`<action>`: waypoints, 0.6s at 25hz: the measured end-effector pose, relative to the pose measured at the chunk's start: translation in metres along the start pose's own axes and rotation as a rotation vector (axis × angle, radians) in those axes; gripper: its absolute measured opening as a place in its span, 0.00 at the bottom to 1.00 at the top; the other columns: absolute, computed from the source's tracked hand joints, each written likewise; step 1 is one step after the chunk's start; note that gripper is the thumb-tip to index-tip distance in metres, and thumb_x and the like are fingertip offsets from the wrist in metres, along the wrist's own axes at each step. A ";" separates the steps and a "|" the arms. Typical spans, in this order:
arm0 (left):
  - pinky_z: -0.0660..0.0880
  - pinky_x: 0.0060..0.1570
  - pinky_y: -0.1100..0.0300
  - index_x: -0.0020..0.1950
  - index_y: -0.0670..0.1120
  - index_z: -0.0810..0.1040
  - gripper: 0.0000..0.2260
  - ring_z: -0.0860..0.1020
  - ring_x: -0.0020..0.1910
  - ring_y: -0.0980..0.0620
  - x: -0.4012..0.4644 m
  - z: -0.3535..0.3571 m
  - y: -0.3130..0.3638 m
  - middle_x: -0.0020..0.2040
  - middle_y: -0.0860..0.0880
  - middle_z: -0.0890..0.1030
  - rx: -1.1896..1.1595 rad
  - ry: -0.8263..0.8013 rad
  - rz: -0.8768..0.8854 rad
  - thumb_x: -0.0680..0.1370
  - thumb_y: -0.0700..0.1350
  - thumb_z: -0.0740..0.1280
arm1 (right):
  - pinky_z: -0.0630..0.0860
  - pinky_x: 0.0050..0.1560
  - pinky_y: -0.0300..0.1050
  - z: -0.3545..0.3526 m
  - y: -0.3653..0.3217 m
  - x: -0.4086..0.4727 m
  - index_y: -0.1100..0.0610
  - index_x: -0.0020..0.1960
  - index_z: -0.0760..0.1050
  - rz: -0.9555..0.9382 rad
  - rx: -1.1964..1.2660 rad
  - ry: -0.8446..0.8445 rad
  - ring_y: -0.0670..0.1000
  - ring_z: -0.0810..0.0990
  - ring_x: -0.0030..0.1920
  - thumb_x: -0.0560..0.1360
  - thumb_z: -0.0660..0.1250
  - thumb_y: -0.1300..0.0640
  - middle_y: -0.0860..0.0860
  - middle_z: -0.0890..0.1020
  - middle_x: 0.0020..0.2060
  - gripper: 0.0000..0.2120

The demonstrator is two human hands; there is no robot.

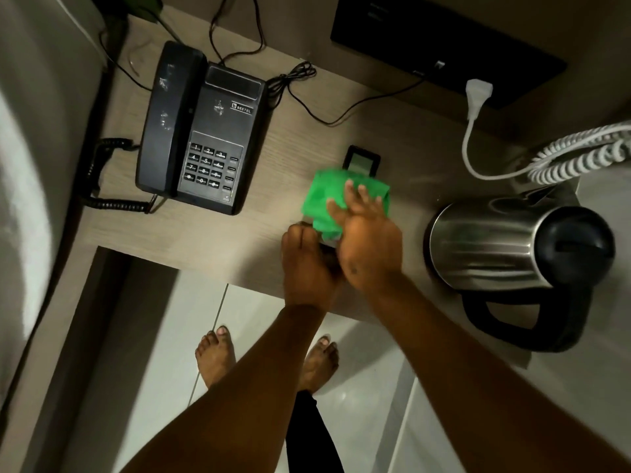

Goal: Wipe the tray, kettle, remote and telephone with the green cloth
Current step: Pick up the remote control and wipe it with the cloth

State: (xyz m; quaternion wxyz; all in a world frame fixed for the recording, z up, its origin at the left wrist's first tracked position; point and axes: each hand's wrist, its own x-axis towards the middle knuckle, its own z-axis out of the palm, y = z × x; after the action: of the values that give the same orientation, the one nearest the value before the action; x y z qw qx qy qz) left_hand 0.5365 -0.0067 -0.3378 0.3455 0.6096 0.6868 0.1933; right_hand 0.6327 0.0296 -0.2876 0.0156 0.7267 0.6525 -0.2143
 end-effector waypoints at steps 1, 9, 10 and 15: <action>0.76 0.51 0.44 0.51 0.37 0.78 0.13 0.76 0.50 0.37 0.000 -0.001 0.000 0.50 0.36 0.78 -0.016 -0.020 -0.016 0.71 0.43 0.72 | 0.52 0.73 0.57 0.006 -0.006 -0.025 0.50 0.71 0.65 0.005 0.013 -0.030 0.59 0.53 0.75 0.77 0.61 0.61 0.55 0.58 0.76 0.23; 0.75 0.51 0.52 0.54 0.39 0.77 0.27 0.76 0.52 0.43 -0.003 0.004 -0.003 0.52 0.40 0.78 0.031 0.031 0.044 0.67 0.58 0.78 | 0.72 0.60 0.58 -0.036 0.013 0.052 0.49 0.65 0.72 0.066 -0.093 -0.007 0.64 0.69 0.66 0.76 0.62 0.60 0.58 0.68 0.70 0.18; 0.75 0.51 0.53 0.55 0.39 0.77 0.28 0.76 0.52 0.43 -0.002 0.005 -0.004 0.53 0.40 0.78 0.039 0.033 0.053 0.68 0.59 0.78 | 0.73 0.59 0.58 -0.039 0.011 0.060 0.49 0.64 0.73 0.069 -0.111 -0.005 0.64 0.71 0.65 0.76 0.62 0.60 0.58 0.69 0.69 0.17; 0.71 0.52 0.58 0.54 0.42 0.78 0.22 0.75 0.52 0.45 0.003 0.002 -0.001 0.51 0.43 0.78 0.055 -0.045 0.001 0.71 0.58 0.68 | 0.56 0.73 0.57 -0.010 -0.001 0.003 0.52 0.68 0.70 -0.048 -0.081 0.012 0.60 0.56 0.74 0.77 0.60 0.61 0.55 0.61 0.75 0.19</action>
State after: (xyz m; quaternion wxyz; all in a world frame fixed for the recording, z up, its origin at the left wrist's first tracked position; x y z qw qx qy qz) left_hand 0.5373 -0.0045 -0.3399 0.3440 0.6235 0.6834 0.1609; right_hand 0.6353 0.0353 -0.2789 0.0358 0.7109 0.6779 -0.1837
